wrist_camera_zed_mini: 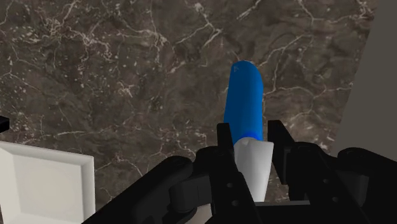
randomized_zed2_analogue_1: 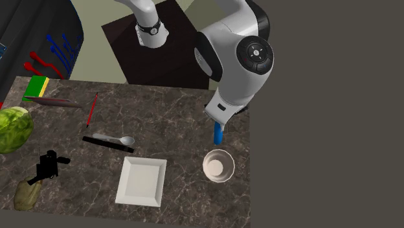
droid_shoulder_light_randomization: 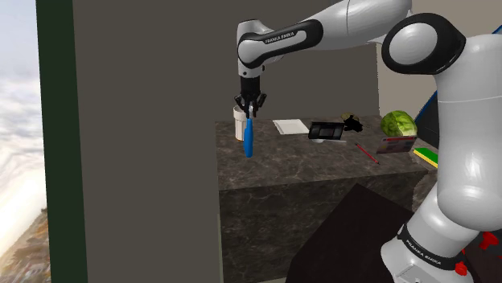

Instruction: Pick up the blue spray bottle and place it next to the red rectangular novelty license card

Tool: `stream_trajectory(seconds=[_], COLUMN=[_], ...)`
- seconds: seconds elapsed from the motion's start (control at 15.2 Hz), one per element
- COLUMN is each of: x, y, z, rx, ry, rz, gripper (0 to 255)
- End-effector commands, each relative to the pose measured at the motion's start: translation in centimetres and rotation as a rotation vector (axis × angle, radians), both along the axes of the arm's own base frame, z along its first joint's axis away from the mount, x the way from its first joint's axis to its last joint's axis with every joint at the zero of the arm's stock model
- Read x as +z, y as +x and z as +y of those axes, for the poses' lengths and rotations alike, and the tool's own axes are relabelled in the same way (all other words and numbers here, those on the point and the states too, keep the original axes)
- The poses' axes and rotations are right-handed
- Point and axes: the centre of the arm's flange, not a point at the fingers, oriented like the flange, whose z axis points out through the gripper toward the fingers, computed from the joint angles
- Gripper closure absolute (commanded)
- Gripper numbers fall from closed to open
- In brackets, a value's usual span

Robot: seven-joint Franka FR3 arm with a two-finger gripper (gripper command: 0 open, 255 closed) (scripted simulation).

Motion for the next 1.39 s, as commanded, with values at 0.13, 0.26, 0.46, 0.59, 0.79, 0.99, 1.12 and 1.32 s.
stream_trajectory(seconds=[0.13, 0.26, 0.46, 0.59, 0.79, 0.99, 1.12, 1.32], x=[0.0, 0.5, 2.1, 3.1, 4.7, 6.3, 7.4, 8.9], y=[0.0, 0.0, 0.0, 0.0, 0.0, 0.0, 0.0, 0.0], z=[0.0, 0.0, 0.0, 0.0, 0.0, 0.0, 0.0, 0.0], rx=[0.000, 0.000, 0.000, 0.000, 0.000, 0.000, 0.000, 0.000], ry=[0.000, 0.000, 0.000, 0.000, 0.000, 0.000, 0.000, 0.000], rz=[0.000, 0.000, 0.000, 0.000, 0.000, 0.000, 0.000, 0.000], gripper=[255, 255, 255, 255, 255, 255, 255, 255])
